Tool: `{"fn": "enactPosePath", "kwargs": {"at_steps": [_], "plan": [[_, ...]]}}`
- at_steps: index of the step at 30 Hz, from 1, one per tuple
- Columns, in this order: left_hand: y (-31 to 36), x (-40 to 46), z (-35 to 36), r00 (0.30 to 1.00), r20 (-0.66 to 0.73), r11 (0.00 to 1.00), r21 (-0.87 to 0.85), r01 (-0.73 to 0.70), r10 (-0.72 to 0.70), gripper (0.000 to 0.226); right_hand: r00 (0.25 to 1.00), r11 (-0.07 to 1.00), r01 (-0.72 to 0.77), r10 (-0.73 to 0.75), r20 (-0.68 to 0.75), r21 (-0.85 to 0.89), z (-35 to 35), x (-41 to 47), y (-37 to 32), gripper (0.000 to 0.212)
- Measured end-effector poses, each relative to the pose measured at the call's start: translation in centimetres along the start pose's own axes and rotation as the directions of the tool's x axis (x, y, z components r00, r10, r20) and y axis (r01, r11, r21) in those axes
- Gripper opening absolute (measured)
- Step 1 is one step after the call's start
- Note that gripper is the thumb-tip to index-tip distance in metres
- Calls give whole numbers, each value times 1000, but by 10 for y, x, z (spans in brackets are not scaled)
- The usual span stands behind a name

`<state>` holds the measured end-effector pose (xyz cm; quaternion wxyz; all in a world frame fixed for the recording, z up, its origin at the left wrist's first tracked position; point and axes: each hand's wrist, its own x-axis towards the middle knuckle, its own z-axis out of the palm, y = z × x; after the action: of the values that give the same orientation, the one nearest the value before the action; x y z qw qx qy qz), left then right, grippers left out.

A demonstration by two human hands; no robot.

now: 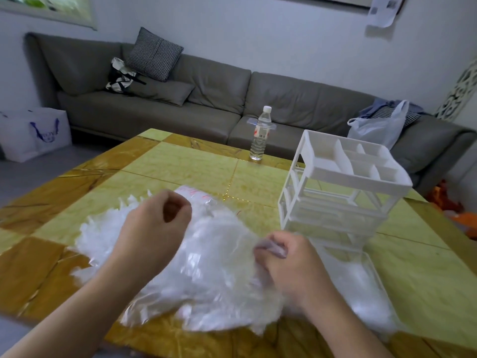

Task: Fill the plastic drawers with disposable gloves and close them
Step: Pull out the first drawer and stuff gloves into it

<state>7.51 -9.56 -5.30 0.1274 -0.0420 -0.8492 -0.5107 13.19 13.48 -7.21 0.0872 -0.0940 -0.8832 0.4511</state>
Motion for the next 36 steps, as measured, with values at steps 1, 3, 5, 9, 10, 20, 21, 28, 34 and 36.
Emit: {"fn": "enactPosePath", "kwargs": {"at_steps": [1, 3, 5, 9, 10, 20, 21, 28, 34, 36], "plan": [[6, -2, -5, 998, -58, 996, -91, -16, 11, 14, 998, 997, 13, -8, -60, 77, -8, 2, -2, 9], [20, -8, -14, 999, -37, 955, -296, -7, -4, 37, 987, 951, 7, 44, -157, 310, -22, 4, -2, 18], [28, -13, -19, 960, 276, 869, -463, 174, -45, 59, 971, 839, -17, 143, -190, 543, -32, 6, -1, 25], [30, -31, 11, 346, 934, 843, -111, 526, -93, 102, 950, 658, -82, 279, -141, 748, -28, 8, 1, 20], [31, -38, 22, 326, 936, 812, -83, 578, -136, 107, 948, 657, -97, 290, -131, 748, -24, 8, 3, 18], [36, -43, 47, 915, 309, 692, -600, 400, -260, 9, 989, 782, -94, 143, -31, 616, -10, -6, 3, 28], [35, -43, 44, 936, 279, 732, -588, 344, -215, 14, 987, 745, -143, 153, 42, 652, -14, -7, 3, 25], [29, -38, 40, 945, 323, 884, -452, 119, 38, 40, 964, 580, -264, 186, 190, 771, -19, -8, -5, 19], [24, -37, 38, 949, 315, 923, -370, 109, 15, 38, 945, 615, -141, 318, -80, 776, -23, -1, -9, 27], [22, -38, 39, 952, 308, 922, -370, 113, 7, 37, 944, 590, -145, 323, -67, 795, -25, -2, -10, 30]]}}
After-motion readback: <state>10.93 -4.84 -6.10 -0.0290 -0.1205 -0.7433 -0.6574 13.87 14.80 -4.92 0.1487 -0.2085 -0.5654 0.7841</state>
